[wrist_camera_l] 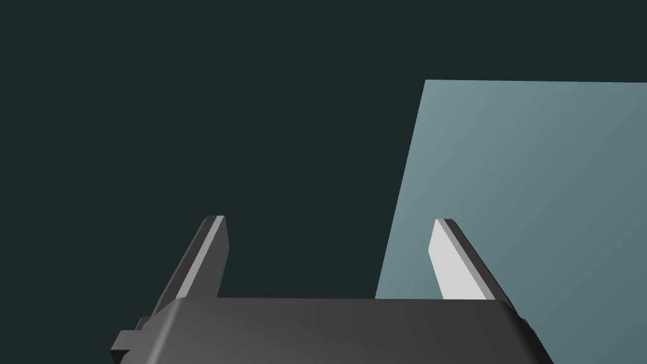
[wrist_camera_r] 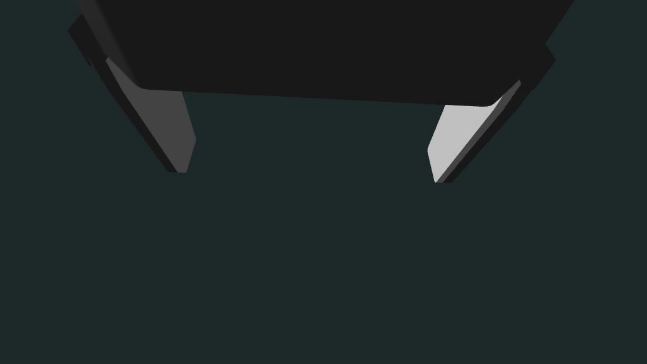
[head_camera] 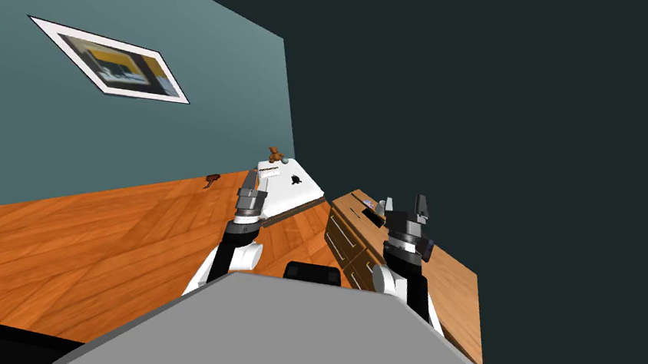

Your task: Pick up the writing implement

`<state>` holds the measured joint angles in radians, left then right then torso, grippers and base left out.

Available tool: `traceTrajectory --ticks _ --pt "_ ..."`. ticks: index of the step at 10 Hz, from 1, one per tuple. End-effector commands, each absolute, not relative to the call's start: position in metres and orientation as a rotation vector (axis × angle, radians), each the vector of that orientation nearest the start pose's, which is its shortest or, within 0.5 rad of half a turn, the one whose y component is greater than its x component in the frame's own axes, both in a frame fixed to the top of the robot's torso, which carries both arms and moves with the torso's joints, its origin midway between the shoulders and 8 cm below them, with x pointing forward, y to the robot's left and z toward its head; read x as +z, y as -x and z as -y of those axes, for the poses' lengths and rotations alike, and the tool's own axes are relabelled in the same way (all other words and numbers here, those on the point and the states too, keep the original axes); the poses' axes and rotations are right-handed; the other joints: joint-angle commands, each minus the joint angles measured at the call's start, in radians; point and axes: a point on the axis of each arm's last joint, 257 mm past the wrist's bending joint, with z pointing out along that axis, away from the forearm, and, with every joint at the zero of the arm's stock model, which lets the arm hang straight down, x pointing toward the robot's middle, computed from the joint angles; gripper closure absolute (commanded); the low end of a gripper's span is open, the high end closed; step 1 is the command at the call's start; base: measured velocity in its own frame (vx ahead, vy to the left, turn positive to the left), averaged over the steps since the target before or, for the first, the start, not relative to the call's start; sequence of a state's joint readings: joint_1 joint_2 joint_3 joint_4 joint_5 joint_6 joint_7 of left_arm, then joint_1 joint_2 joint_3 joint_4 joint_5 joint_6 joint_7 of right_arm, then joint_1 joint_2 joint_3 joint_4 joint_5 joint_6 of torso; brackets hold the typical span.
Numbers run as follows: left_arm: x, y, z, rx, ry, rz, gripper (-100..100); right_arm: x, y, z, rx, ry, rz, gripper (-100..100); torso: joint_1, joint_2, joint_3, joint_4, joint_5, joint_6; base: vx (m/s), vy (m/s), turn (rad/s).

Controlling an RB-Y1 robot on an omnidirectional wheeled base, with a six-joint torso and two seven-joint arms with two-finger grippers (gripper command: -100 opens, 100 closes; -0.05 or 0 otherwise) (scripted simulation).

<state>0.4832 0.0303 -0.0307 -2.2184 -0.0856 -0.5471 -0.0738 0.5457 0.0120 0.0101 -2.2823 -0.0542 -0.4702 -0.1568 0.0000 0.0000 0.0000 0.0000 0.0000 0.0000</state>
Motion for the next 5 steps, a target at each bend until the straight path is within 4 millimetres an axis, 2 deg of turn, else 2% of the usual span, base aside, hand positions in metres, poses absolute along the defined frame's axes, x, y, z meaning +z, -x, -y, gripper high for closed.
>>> traceTrajectory --ticks 1,3,5 --pt "0.01 -0.352 -0.254 -1.221 0.553 -0.706 0 -0.002 -0.347 0.286 1.445 -0.806 -0.618 -100 0.0 0.0 0.0 0.0 0.0 0.0 0.003 -0.005 0.053" --pt "0.01 -0.352 -0.254 -1.221 0.553 -0.706 0 -0.02 -0.353 0.28 1.412 -0.795 -0.717 -100 -0.001 0.0 0.0 0.0 0.0 0.0 0.007 -0.017 0.089" --pt "0.01 -0.352 -0.254 -1.221 0.553 -0.706 0 -0.046 -0.36 0.277 1.359 -0.793 -0.833 -100 -0.002 -0.001 0.0 0.0 0.0 0.0 0.01 -0.028 0.132"
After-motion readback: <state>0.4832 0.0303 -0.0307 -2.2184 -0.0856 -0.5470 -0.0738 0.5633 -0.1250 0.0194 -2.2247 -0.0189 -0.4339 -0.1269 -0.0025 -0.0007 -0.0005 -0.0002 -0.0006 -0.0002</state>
